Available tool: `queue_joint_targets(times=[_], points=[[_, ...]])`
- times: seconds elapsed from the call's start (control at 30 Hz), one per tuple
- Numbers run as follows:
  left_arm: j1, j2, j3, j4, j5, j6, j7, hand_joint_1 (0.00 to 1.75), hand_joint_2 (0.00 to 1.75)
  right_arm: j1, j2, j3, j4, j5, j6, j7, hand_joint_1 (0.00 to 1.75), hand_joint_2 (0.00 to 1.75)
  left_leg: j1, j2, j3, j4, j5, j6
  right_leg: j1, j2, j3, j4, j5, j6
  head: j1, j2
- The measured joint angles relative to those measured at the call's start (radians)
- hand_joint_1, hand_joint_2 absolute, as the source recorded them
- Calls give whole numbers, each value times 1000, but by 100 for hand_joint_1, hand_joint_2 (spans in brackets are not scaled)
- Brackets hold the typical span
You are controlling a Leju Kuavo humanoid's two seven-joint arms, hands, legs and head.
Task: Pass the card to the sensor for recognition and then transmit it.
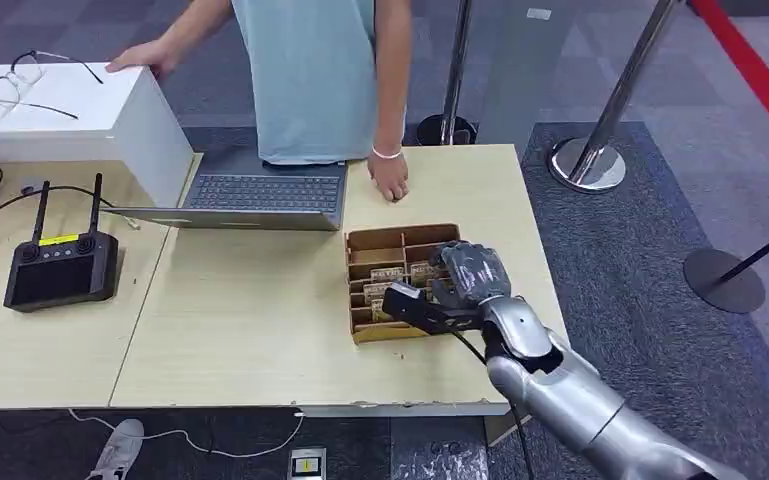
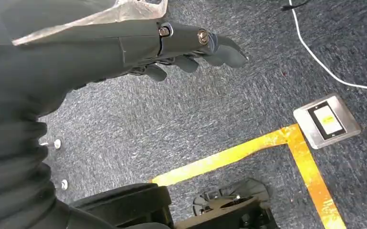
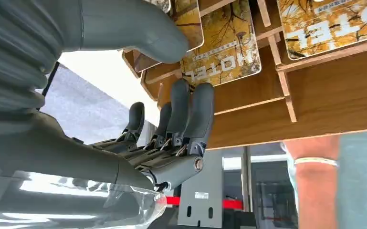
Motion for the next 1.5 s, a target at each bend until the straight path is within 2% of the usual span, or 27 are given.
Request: queue_joint_targets(times=[0.4, 0.47, 0.77, 1.07, 1.5], points=[[0, 0, 0, 0, 3, 0, 0, 0, 175, 15, -26, -7, -2, 2, 8, 14, 91, 175, 0, 0, 0, 0, 0, 0, 0, 0, 0, 0, 0, 0, 0, 0], [1, 0, 0, 0, 4, 0, 0, 0, 175, 22, -34, -13, -7, 2, 13, 20, 96, 175, 0, 0, 1, 0, 0, 0, 0, 0, 0, 0, 0, 0, 0, 0], [2, 0, 0, 0, 8, 2, 0, 0, 175, 50, -56, -29, -32, 16, 13, 24, 98, 175, 0, 0, 2, 0, 0, 0, 0, 0, 2, 0, 0, 0, 0, 0], [2, 0, 0, 0, 9, 3, 0, 0, 175, 73, -63, -41, -48, 19, 16, 26, 93, 175, 0, 0, 3, 0, 0, 0, 0, 0, 3, 0, 0, 0, 0, 0], [2, 0, 0, 0, 7, 3, -1, 0, 175, 81, -61, -41, -48, 19, 4, 21, 94, 175, 0, 0, 4, 0, 0, 0, 0, 0, 3, 0, 0, 0, 0, 0]])
